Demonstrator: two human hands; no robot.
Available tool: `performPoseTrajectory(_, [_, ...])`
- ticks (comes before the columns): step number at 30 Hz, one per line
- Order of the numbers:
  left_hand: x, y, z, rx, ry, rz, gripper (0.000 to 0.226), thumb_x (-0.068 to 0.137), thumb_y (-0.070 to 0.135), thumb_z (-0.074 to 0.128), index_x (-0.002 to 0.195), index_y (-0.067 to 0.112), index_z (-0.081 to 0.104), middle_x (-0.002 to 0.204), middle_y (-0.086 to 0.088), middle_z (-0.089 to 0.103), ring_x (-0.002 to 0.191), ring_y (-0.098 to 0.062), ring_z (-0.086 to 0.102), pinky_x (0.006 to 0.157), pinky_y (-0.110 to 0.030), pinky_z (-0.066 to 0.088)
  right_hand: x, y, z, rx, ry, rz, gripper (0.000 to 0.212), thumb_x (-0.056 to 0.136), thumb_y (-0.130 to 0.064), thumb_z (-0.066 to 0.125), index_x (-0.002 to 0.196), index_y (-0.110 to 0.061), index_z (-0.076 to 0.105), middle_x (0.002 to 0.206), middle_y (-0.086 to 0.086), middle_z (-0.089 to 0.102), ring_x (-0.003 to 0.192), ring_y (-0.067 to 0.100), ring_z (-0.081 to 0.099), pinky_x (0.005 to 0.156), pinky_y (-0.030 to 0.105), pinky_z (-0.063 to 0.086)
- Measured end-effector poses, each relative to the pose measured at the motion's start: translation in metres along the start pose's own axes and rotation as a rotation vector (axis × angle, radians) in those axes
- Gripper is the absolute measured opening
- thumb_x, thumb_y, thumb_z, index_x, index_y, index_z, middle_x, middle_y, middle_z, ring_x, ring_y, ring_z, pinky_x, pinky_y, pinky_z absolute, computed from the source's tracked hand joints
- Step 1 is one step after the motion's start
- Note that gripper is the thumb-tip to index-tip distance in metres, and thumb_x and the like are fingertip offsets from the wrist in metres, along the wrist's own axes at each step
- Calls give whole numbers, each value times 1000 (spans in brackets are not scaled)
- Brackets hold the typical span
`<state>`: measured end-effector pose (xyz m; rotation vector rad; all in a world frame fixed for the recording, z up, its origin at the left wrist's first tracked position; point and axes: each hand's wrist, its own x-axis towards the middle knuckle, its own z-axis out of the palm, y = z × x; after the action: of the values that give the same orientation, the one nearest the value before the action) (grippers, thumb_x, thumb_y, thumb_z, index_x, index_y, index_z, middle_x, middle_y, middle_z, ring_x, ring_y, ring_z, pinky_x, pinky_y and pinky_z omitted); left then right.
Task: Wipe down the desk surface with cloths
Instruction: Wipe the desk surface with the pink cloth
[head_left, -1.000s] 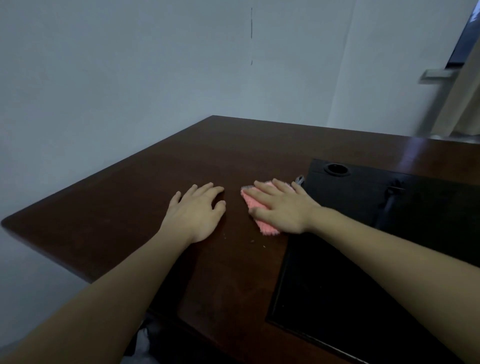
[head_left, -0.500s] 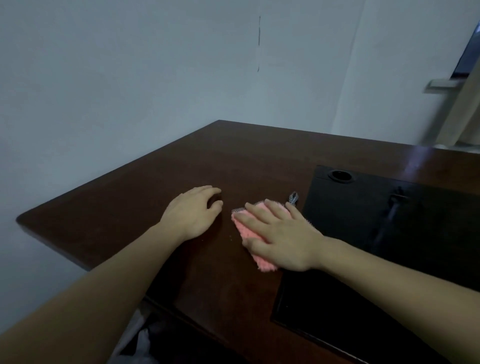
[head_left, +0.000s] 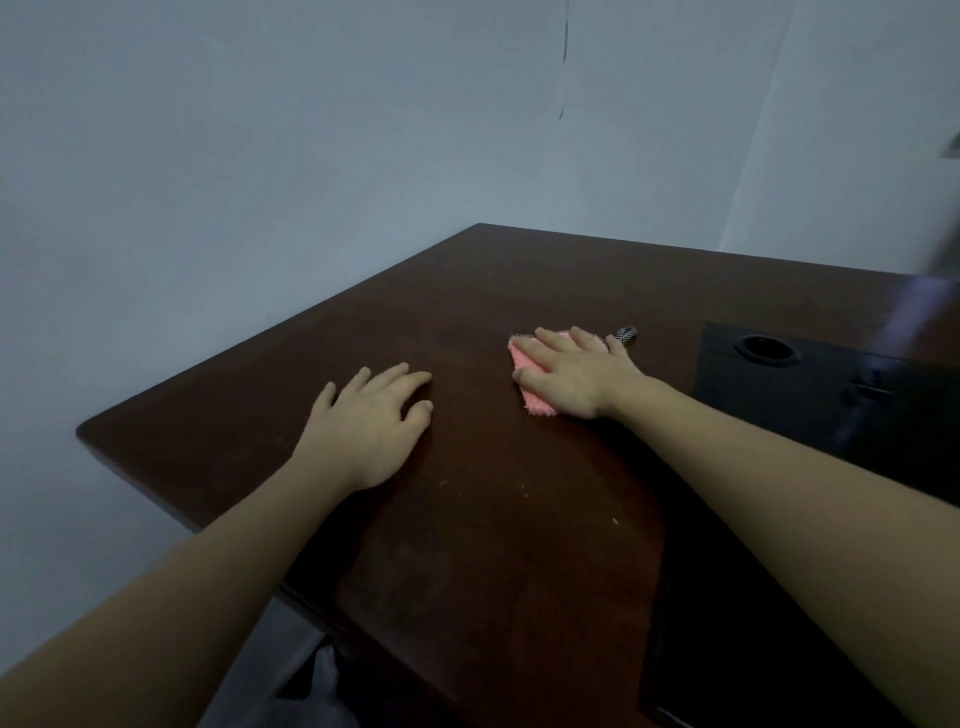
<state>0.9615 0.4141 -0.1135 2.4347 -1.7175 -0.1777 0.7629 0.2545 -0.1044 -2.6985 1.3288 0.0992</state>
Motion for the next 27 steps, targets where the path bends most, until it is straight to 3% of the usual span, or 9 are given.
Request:
performPoseTrajectory(12, [-3, 2, 0, 12, -16, 5, 52, 107, 52, 22, 158, 44, 17, 168, 15, 9, 156, -19, 3, 124, -51, 1, -79, -33, 12, -104, -83, -318, 63, 101, -67, 16, 156, -52, -11, 167, -16, -17, 155, 21, -17, 123, 56, -9])
performPoseTrajectory(18, [-4, 3, -4, -18, 3, 9, 52, 106, 52, 25, 157, 44, 22, 168, 15, 13, 156, -20, 6, 124, -52, 2, -65, -39, 6, -67, -75, -269, 61, 101, -67, 19, 155, -55, -7, 168, -18, -12, 156, 19, -14, 124, 53, -10])
performPoseTrajectory(22, [-3, 5, -16, 26, -84, 20, 55, 106, 55, 24, 159, 41, 19, 169, 10, 13, 156, -26, 9, 124, -54, 6, -78, -34, -1, -76, -73, -200, 63, 100, -70, 10, 158, -50, -5, 168, -16, -11, 155, 20, -17, 120, 59, -17])
performPoseTrajectory(27, [0, 34, -28, -12, -71, 115, 57, 106, 55, 26, 159, 35, 22, 167, 4, 21, 154, -24, 17, 123, -57, 7, -108, 16, -14, -30, -47, 23, 75, 89, -74, -2, 159, -48, 2, 169, -15, -5, 156, 20, -11, 121, 62, -11])
